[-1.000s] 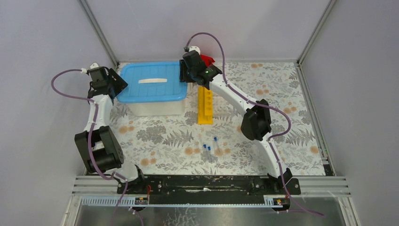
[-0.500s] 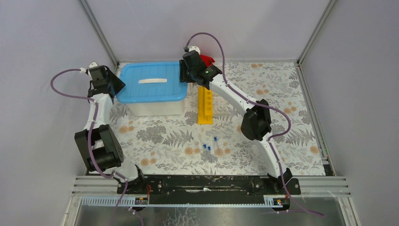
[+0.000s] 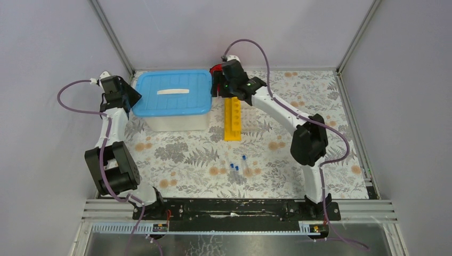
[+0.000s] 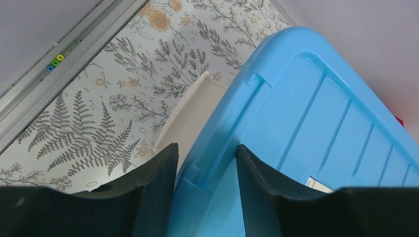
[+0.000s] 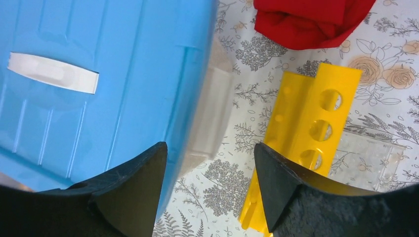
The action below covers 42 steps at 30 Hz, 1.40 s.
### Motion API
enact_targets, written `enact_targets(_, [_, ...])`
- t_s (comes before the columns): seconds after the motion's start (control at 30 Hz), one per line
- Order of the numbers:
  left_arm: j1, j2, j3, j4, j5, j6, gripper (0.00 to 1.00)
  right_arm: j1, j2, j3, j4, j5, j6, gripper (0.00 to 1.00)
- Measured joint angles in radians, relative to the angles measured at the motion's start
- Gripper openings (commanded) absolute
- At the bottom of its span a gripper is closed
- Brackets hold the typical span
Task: Organize the chemistry lab equipment
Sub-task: Close the lid of the storage box.
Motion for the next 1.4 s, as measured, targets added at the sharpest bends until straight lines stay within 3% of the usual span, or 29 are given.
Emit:
enact_targets(0.3, [0.000,-0.013,-0.026,0.031,0.010,-0.008,0.52,-0.137,-0.110,-0.265,0.223,-0.232,0.130,0.75])
enact_targets(0.57, [0.000,-0.018,-0.038,0.047,0.011,-0.012,0.52,-0.145,-0.117,-0.439,0.446,-0.409,0.248,0.78])
enact_targets(0.6, [0.001,-0.018,-0.039,0.047,0.011,-0.013,0.52,-0.149,-0.118,-0.450,0.463,-0.426,0.265,0.79])
enact_targets(0.67, [0.001,-0.020,-0.043,0.051,0.011,-0.018,0.52,-0.165,-0.118,-0.465,0.513,-0.475,0.314,0.88])
enact_targets(0.8, [0.001,-0.024,-0.051,0.060,0.012,-0.024,0.52,-0.192,-0.119,-0.494,0.640,-0.553,0.402,0.91])
enact_targets(1.13, [0.001,-0.025,-0.053,0.061,0.014,-0.031,0.51,-0.209,-0.116,-0.528,0.808,-0.659,0.554,0.91])
enact_targets(1.4, [-0.001,-0.026,-0.055,0.061,0.014,-0.040,0.51,-0.209,-0.078,-0.518,0.808,-0.669,0.572,0.90])
